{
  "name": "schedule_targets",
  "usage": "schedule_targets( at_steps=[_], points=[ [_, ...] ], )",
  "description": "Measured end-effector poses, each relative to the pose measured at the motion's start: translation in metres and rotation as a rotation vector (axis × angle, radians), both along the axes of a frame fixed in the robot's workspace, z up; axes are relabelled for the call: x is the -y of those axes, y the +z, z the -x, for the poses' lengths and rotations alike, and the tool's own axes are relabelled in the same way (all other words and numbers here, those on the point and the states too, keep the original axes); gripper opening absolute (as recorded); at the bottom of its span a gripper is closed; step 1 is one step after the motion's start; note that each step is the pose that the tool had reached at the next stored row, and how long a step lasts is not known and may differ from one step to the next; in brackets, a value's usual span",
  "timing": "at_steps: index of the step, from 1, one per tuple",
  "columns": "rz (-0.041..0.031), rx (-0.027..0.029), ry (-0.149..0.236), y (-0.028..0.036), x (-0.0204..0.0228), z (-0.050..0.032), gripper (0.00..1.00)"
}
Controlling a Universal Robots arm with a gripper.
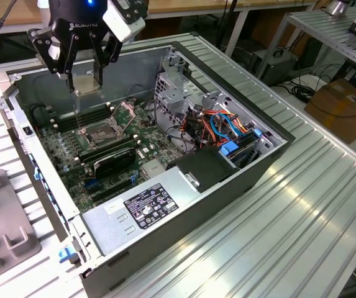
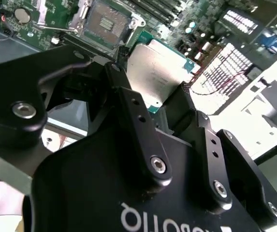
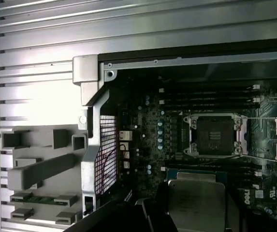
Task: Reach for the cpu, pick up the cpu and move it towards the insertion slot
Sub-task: 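Pick up the cpu and move it towards the insertion slot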
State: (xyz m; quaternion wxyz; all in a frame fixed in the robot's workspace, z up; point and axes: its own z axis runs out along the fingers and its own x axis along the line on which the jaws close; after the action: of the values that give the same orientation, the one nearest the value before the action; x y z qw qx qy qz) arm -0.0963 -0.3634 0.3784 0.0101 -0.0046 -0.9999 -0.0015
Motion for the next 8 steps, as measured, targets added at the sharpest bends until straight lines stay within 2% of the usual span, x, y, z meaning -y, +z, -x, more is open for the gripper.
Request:
schedule_targets(
  at_steps=[1, 3, 4, 5, 6, 8],
  points=[
    [0.0, -0.0001, 0.0, -0.0014, -0.0063, -0.0051, 0.55],
    [-0.0001, 0.0, 0.0, -0.0026, -0.012, -0.0096, 0.55],
    [-0.0002, 0.0, 0.0, -0.0046, -0.02, -0.0153, 0.55],
    [-0.0003, -0.0001, 0.0, -0.0055, -0.024, -0.0177, 0.55],
    [-0.002, 0.0001, 0.001, -0.0063, -0.0268, -0.0193, 0.55],
    [-0.0021, 0.0051, 0.001, -0.0071, -0.0294, -0.0199, 0.55]
  ],
)
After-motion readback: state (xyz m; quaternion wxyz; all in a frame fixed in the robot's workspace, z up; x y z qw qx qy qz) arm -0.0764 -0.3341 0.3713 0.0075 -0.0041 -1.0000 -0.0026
